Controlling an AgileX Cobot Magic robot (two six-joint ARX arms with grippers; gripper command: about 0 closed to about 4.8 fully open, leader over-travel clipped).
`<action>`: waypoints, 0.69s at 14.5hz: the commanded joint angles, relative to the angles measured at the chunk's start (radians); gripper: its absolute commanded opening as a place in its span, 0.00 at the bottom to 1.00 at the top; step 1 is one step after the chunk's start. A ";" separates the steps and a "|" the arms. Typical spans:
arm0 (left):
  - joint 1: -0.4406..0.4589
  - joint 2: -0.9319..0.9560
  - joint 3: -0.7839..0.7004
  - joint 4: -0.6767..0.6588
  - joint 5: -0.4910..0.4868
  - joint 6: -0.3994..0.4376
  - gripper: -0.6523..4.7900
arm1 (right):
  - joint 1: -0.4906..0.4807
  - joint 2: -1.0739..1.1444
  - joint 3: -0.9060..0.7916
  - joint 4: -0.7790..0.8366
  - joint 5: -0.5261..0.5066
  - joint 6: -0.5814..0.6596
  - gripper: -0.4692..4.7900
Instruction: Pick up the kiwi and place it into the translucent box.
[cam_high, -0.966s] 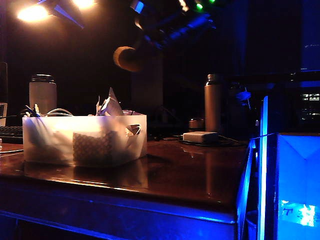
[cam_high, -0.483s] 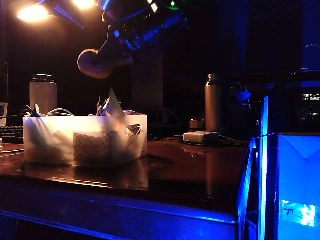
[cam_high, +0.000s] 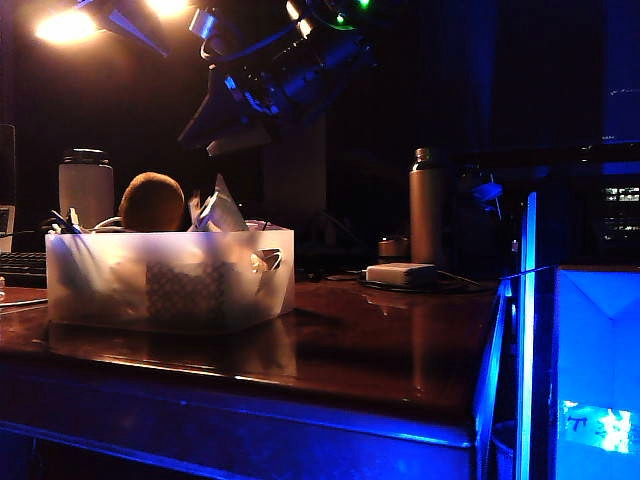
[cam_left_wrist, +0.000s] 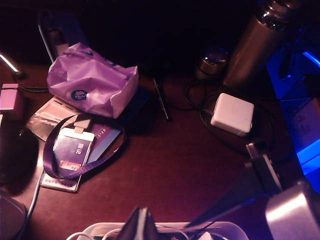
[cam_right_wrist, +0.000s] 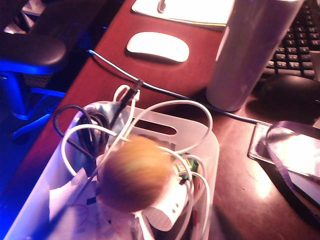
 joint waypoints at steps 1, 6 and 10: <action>-0.001 -0.011 0.002 0.000 0.011 0.006 0.11 | -0.002 -0.014 0.005 0.017 0.179 0.000 0.14; -0.001 -0.084 0.002 -0.050 0.073 0.035 0.11 | -0.093 -0.181 0.006 0.013 0.238 0.039 0.09; -0.006 -0.262 0.002 -0.086 0.094 0.011 0.11 | -0.107 -0.417 0.006 -0.085 0.319 0.072 0.09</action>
